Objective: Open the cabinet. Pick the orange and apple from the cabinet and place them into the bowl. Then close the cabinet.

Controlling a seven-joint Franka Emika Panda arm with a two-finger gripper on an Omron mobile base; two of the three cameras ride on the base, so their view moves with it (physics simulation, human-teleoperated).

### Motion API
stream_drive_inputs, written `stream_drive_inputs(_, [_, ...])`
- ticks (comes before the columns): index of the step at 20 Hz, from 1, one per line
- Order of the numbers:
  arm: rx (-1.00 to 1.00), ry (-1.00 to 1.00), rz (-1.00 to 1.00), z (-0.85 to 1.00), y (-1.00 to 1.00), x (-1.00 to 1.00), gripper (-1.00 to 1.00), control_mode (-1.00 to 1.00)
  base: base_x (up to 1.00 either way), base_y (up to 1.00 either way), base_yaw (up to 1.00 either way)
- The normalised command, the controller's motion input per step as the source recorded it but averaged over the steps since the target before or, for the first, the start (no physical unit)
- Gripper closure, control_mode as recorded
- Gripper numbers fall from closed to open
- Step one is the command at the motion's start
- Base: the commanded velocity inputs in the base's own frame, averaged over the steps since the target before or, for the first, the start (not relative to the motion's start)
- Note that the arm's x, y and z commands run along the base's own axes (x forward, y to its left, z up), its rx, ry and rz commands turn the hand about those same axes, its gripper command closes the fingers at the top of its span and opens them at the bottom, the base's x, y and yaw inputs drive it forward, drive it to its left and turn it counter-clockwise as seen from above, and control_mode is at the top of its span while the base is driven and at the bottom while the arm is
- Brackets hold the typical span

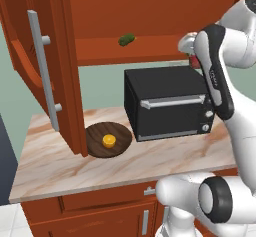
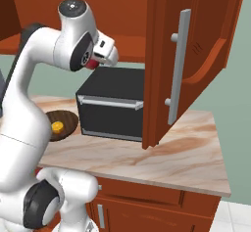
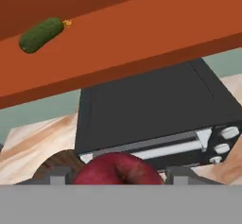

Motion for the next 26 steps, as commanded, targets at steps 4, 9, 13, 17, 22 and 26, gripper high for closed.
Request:
stream_drive_inputs(4, [0.00,0.24,0.00,-0.51,0.65,-1.00,1.00,-1.00,0.00,0.00,0.00])
stream_drive_inputs(9, [0.00,0.26,0.06,-0.83,0.83,-0.72,1.00,-1.00,0.00,0.00,0.00])
stream_drive_inputs(13, [-0.01,0.15,0.13,-1.00,0.96,-0.20,1.00,-1.00,0.00,0.00,0.00])
stream_drive_inputs(17, [0.00,0.28,0.07,-0.95,0.98,0.13,1.00,-1.00,0.00,0.00,0.00])
stream_drive_inputs(22, [0.00,0.32,0.04,-0.92,1.00,0.52,1.00,-1.00,0.00,0.00,0.00])
stream_drive_inputs(26, [-0.05,0.26,0.01,-0.87,0.94,0.91,1.00,-1.00,0.00,0.00,0.00])
